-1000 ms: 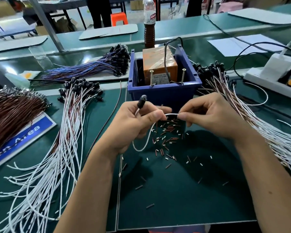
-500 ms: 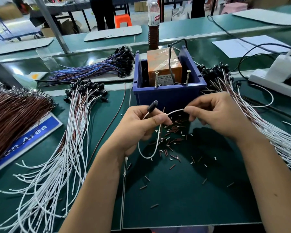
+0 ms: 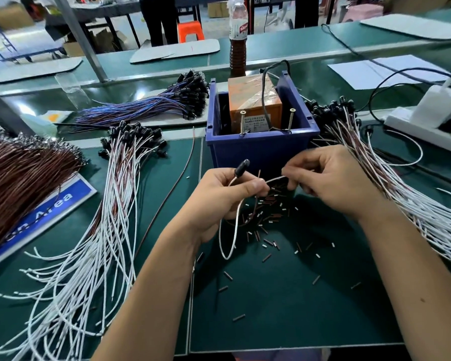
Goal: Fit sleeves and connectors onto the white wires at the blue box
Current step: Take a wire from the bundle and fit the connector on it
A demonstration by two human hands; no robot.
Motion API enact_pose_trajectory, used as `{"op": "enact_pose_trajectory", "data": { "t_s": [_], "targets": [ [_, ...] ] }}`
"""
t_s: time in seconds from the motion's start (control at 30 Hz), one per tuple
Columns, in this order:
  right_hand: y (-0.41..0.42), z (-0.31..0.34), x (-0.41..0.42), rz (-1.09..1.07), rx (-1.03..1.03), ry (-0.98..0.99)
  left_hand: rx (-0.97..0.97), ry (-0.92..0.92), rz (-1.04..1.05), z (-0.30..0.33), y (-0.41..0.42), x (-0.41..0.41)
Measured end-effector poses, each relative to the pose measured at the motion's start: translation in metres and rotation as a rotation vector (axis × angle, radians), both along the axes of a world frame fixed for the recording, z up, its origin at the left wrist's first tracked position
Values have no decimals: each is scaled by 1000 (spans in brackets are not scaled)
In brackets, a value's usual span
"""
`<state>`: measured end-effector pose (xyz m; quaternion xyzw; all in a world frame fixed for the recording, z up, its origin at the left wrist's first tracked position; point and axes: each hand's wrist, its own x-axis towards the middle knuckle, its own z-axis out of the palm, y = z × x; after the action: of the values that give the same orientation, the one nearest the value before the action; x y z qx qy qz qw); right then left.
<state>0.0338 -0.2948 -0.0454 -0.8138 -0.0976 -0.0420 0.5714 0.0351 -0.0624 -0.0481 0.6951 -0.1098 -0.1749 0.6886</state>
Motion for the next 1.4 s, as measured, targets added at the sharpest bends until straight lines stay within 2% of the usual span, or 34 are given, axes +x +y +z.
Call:
{"op": "enact_pose_trajectory", "data": {
  "t_s": [0.13,0.2,0.3,0.47,0.67,0.9,1.1,1.4],
  "targets": [
    [15,-2,-3,177,-186,-19,6,37,-58,-1,-11,-6],
    [18,-6,-2,141,-123,4,-28,63,-17,-1,-13,-7],
    [16,-9,1,18,76,83,-91,98,60,-1,-12,-7],
    [16,-14,3,-53,38,120,-68,82,84,-3,-10,-7],
    [23,-13,0,29,154,137,-107,90,74,0,-15,-11],
    [22,-9,0,-24,240,244,-40,87,162,-2,-12,-8],
    [24,-9,-4,4,165,118,-99,107,164,-1,-13,-8],
    [24,-10,-4,16,163,91,-139,123,131,0,-13,-10]
  ]
}}
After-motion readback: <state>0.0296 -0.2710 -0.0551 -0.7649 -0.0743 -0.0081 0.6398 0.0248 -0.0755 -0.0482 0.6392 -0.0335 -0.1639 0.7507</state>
